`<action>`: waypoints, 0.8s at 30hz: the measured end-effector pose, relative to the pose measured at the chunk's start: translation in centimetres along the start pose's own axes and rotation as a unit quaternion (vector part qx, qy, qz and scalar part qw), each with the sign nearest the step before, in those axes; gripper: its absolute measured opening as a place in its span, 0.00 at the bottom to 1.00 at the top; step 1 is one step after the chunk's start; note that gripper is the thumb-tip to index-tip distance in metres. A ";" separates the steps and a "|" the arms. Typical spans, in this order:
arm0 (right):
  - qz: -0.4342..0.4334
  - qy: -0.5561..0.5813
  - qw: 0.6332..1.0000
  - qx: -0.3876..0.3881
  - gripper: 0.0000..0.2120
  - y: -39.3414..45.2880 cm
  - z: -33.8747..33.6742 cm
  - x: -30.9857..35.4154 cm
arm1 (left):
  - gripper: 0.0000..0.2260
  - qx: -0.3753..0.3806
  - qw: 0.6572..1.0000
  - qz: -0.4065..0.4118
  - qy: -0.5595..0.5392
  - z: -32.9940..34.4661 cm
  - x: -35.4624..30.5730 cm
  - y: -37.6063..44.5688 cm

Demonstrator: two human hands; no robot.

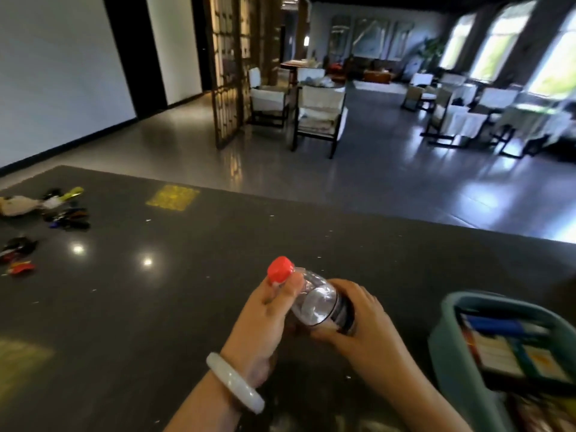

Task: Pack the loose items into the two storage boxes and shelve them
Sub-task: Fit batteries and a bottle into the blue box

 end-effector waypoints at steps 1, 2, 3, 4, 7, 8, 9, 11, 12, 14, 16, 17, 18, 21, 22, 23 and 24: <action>-0.002 -0.015 1.000 -0.006 0.30 -0.9 -2.2 -1.0 | 0.20 0.020 1.000 0.002 -0.015 2.1 0.3 -0.2; 0.000 -0.033 0.999 -0.010 0.31 -1.9 -4.4 -2.0 | 0.19 0.041 0.999 0.002 -0.030 4.3 0.5 -0.4; 0.007 -0.049 0.999 -0.014 0.31 -2.9 -6.5 -3.1 | 0.17 0.063 0.997 0.001 -0.044 6.4 0.7 -0.7; 0.013 -0.061 0.998 -0.018 0.32 -3.7 -8.4 -4.0 | 0.17 0.084 0.995 -0.002 -0.055 8.5 1.0 -1.1; 0.032 -0.082 0.996 -0.023 0.31 -6.2 -13.1 -6.7 | 0.17 0.124 0.989 -0.034 -0.073 14.0 2.1 -2.2; 0.042 -0.084 0.995 -0.018 0.32 -6.9 -14.4 -7.8 | 0.18 0.131 0.988 -0.045 -0.070 15.5 2.6 -2.6; 0.056 -0.083 0.995 -0.009 0.32 -7.6 -15.5 -8.9 | 0.19 0.136 0.988 -0.048 -0.056 16.8 3.0 -2.8; 0.082 -0.086 0.993 0.024 0.31 -9.1 -17.3 -11.3 | 0.22 0.138 0.990 -0.027 0.009 18.5 3.5 -3.0; 0.091 -0.089 0.991 0.046 0.29 -9.8 -18.0 -12.4 | 0.25 0.143 0.988 -0.009 0.058 19.3 3.6 -3.0; 0.105 -0.088 0.987 0.084 0.27 -11.1 -19.2 -14.2 | 0.30 0.173 0.963 0.040 0.202 20.8 3.8 -3.2; 0.119 -0.071 0.985 0.105 0.25 -12.3 -20.2 -15.9 | 0.28 0.226 0.907 0.082 0.347 22.7 4.3 -3.4; 0.129 -0.061 0.983 0.113 0.25 -12.9 -20.5 -16.6 | 0.26 0.255 0.880 0.088 0.392 23.7 4.9 -3.6; 0.136 -0.053 0.982 0.122 0.25 -13.4 -20.8 -17.2 | 0.23 0.284 0.858 0.087 0.419 24.8 5.4 -3.9; 0.144 -0.044 0.979 0.137 0.27 -14.5 -21.3 -18.9 | 0.22 0.337 0.815 0.102 0.460 27.6 6.9 -4.7; 0.149 -0.045 0.978 0.140 0.29 -14.8 -21.4 -19.5 | 0.23 0.346 0.806 0.106 0.469 28.4 7.3 -4.9; 0.155 -0.045 0.976 0.145 0.31 -15.1 -21.5 -19.9 | 0.24 0.356 0.798 0.105 0.474 29.1 7.8 -5.2; 0.158 -0.045 0.975 0.151 0.32 -15.3 -21.6 -20.2 | 0.25 0.367 0.790 0.101 0.481 29.6 8.4 -5.4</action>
Point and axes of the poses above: each hand's wrist, its own y-axis towards the middle knuckle, its own z-axis out of the palm, x = y × z, the point moved 7 cm from there along y, towards the middle knuckle, and after that the axes turned 4 degrees about -x, right-handed, at the moved point
